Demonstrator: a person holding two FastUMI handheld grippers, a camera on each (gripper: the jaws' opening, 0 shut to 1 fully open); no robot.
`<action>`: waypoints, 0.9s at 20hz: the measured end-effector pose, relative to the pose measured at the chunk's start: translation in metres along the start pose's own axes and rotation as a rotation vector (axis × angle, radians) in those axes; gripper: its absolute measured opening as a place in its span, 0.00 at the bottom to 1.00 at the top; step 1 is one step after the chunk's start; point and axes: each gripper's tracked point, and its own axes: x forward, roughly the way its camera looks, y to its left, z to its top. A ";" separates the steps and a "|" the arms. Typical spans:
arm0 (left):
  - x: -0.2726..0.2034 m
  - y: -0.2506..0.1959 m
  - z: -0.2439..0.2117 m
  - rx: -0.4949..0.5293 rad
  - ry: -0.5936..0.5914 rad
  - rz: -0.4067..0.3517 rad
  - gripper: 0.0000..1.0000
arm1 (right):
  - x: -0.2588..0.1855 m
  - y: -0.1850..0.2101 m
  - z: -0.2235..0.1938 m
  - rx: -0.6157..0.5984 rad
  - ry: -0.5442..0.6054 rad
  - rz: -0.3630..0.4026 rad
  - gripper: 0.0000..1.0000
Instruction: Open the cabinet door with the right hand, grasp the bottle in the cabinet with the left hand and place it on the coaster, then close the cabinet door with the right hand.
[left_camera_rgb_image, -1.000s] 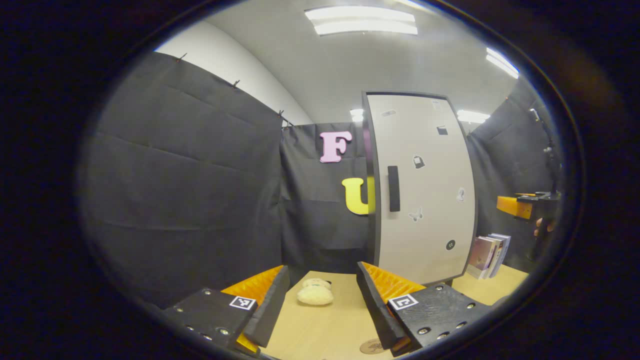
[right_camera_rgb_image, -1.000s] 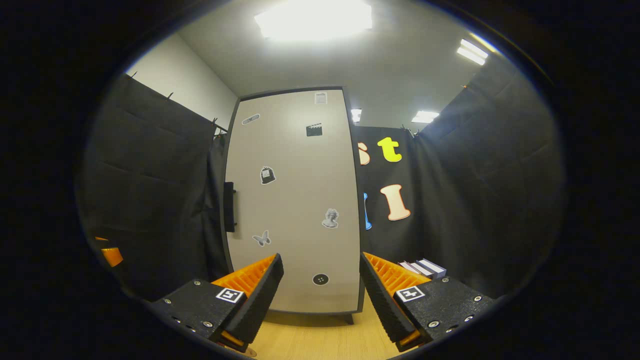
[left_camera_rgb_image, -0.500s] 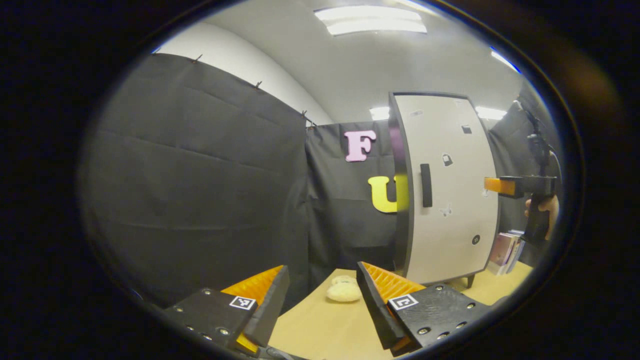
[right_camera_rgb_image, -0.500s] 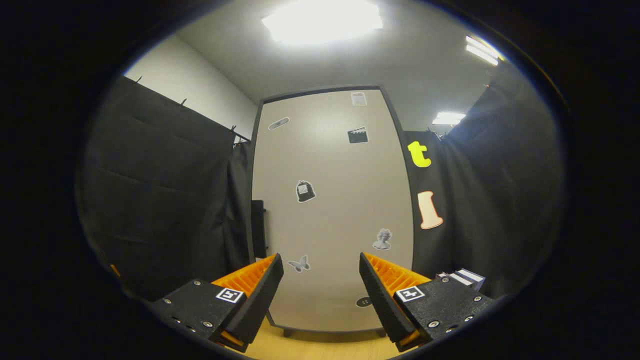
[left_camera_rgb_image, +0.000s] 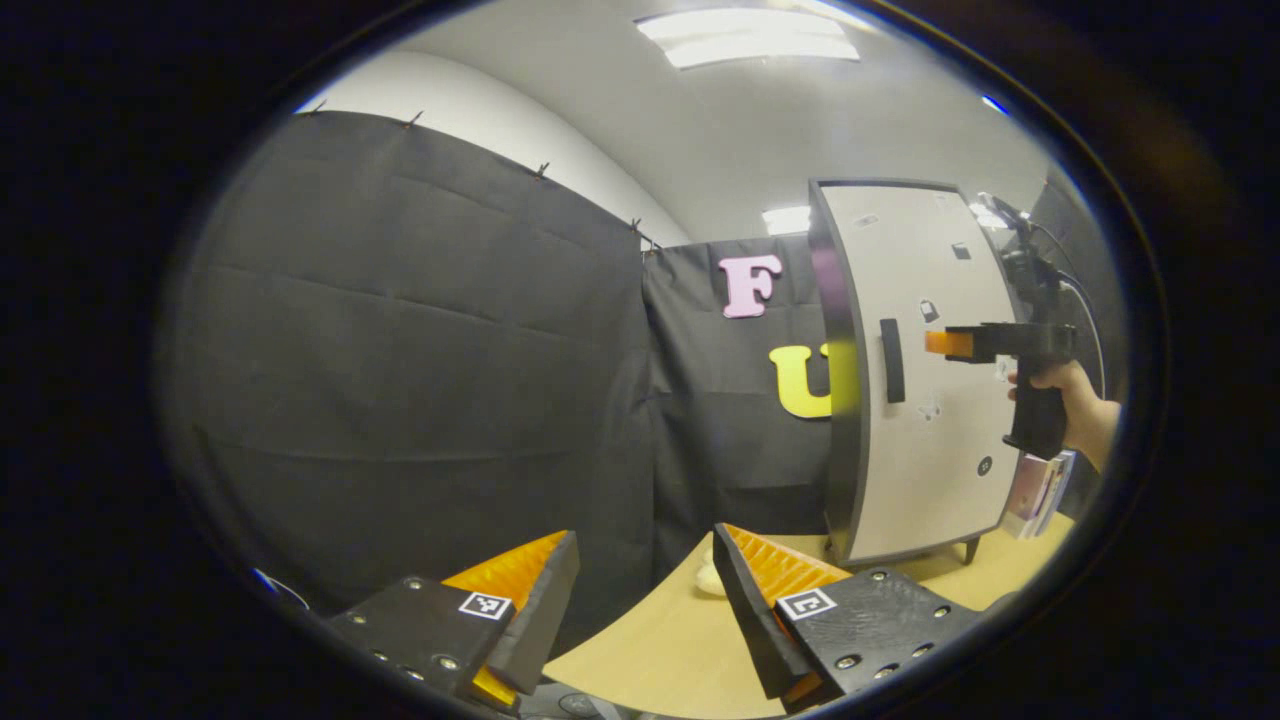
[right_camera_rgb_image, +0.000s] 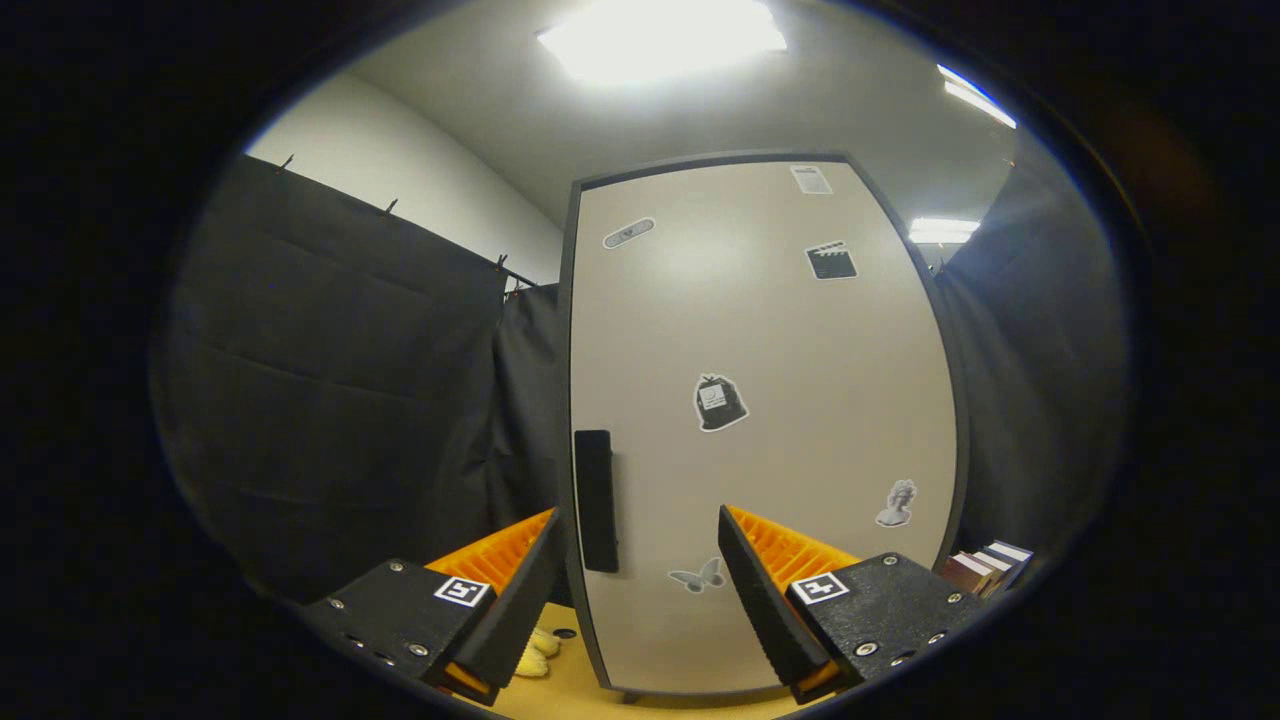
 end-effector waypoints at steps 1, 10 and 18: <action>0.000 0.003 -0.001 0.001 0.001 0.005 0.84 | 0.010 0.004 -0.003 0.005 0.012 -0.001 0.92; 0.002 0.031 -0.008 -0.006 0.004 0.035 0.81 | 0.082 0.028 -0.037 -0.062 0.142 -0.014 0.71; 0.012 0.022 -0.019 -0.017 0.016 -0.006 0.84 | 0.095 0.027 -0.044 -0.034 0.176 -0.074 0.29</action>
